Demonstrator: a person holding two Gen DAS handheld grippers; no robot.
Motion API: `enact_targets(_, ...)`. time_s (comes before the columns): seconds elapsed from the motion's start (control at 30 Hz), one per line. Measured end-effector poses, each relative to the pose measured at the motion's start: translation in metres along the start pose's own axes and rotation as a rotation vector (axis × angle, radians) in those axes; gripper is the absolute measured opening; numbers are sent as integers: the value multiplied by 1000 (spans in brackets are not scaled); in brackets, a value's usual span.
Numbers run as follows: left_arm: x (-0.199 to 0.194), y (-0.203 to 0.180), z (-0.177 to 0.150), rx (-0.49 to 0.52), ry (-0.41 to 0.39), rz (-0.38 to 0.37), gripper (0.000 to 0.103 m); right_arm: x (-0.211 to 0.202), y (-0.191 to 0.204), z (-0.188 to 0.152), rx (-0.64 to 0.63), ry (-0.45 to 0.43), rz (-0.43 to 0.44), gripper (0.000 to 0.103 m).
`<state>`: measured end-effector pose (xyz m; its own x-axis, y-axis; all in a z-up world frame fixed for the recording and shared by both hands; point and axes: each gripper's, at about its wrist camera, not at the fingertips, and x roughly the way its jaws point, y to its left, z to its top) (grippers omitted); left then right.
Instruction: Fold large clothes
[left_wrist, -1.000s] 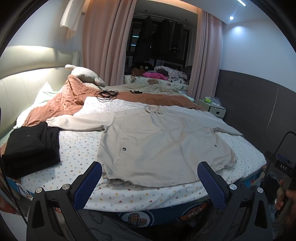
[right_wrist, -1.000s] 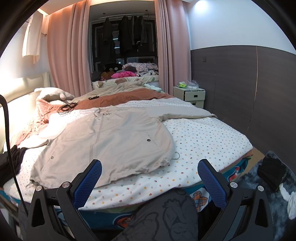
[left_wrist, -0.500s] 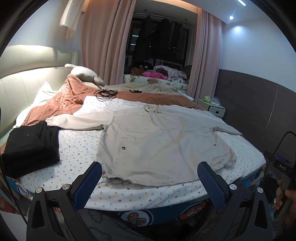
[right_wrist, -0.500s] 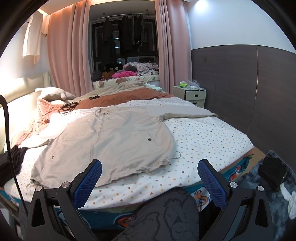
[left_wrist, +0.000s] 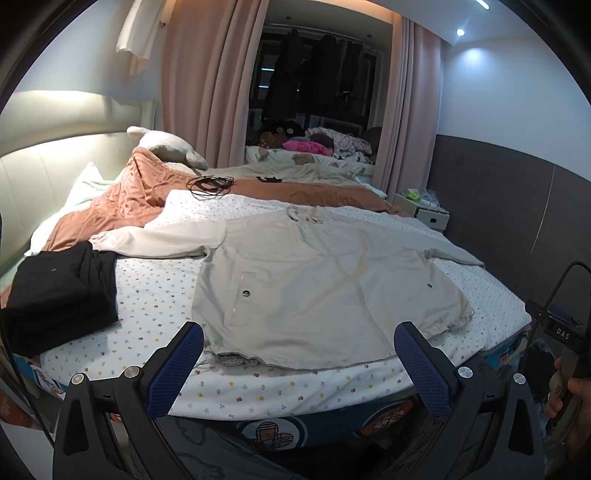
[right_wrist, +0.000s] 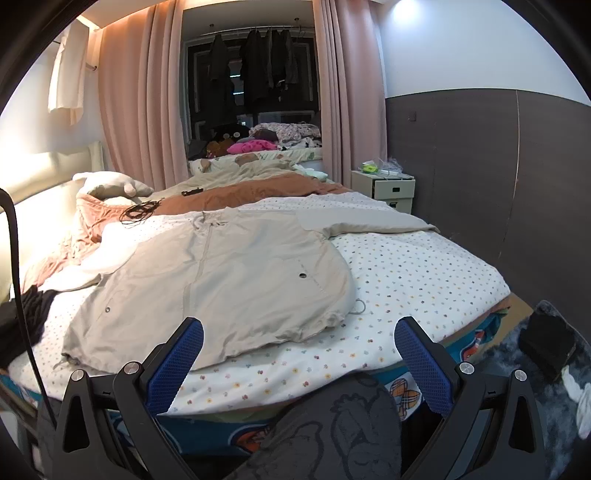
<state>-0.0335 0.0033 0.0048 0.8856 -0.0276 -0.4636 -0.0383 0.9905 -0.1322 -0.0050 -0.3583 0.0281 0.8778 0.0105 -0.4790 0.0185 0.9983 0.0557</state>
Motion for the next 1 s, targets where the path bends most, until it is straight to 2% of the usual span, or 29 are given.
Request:
enact_targets(0.43,33,7,17,34,25,29,103,37,10,13,-4,3,28,103)
enact_targets(0.67,59,16,30,33,38,70,103,71,25,33,36,31,96,103)
enact_targets(1.0,102,43,48,3,56,135,103,131,51,52,31,64,141,103)
